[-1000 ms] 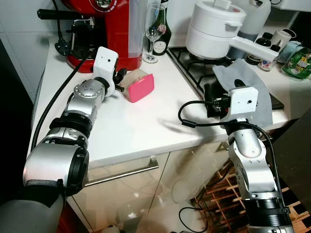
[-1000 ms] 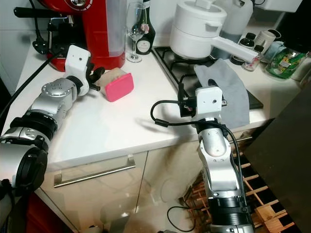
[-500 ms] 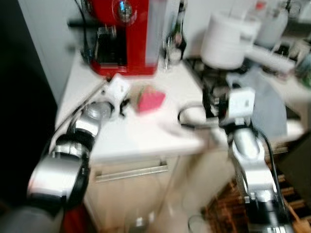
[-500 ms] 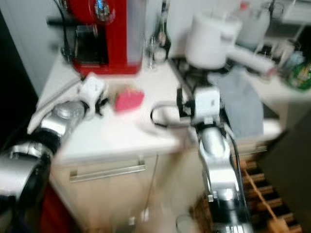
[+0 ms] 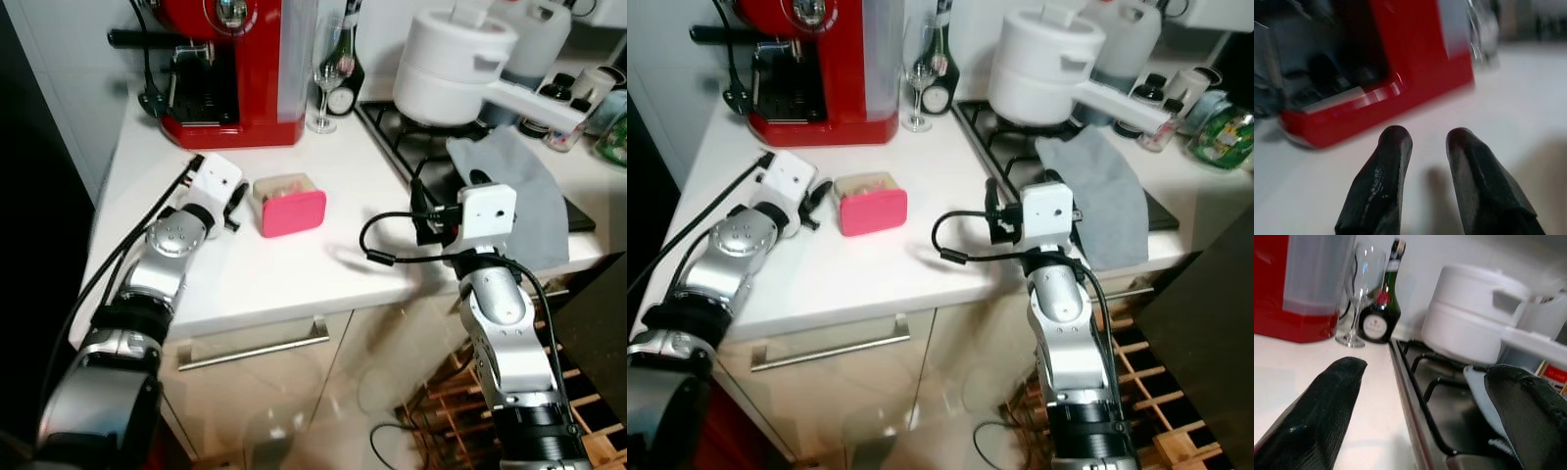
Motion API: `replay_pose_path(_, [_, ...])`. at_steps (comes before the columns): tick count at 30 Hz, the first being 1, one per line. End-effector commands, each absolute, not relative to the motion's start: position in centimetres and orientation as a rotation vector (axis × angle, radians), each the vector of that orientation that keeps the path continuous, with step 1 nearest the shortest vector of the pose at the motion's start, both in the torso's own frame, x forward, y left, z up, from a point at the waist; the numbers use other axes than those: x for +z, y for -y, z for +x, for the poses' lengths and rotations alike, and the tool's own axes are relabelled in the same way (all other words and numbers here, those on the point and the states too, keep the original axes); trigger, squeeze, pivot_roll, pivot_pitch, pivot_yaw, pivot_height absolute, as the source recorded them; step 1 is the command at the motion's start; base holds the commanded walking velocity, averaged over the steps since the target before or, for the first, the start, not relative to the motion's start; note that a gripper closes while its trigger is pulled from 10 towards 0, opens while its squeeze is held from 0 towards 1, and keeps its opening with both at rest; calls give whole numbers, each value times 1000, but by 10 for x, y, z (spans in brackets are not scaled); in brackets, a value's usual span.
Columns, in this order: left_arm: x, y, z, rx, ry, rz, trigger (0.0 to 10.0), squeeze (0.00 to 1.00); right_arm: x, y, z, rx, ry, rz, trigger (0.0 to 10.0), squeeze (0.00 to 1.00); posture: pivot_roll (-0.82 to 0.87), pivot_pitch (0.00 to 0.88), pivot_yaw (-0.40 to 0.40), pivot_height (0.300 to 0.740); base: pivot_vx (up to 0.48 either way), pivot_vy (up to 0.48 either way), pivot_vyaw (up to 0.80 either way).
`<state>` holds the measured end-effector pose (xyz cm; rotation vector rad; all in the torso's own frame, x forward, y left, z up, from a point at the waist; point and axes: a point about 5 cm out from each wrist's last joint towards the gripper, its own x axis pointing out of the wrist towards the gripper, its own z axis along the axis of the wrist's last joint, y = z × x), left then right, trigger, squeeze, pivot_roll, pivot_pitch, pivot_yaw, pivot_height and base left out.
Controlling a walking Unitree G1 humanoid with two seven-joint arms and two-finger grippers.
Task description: Restocking fridge
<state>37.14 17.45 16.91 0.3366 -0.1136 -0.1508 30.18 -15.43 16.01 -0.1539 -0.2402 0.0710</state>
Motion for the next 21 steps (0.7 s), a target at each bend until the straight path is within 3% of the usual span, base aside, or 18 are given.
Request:
replay_pose_path(1, [191,-164,366,-131,237,244,10000,0,168,156,304,60,276,-142,10000,0,-33,0,-94,740,0,0,0])
replay_pose_path(6, [197,-140,349,-127,331,100,10000,0,169,154,305,63,293,-129,10000,0,-30,0,-87,740,0,0,0])
replay_pose_path(15, [226,-112,323,-176,463,83,10000,0,165,149,306,43,311,-90,10000,0,-1,0,-56,740,0,0,0])
replay_pose_path(21, [226,-113,324,-186,456,94,10000,0,166,143,311,26,332,-60,10000,0,14,0,-21,740,0,0,0])
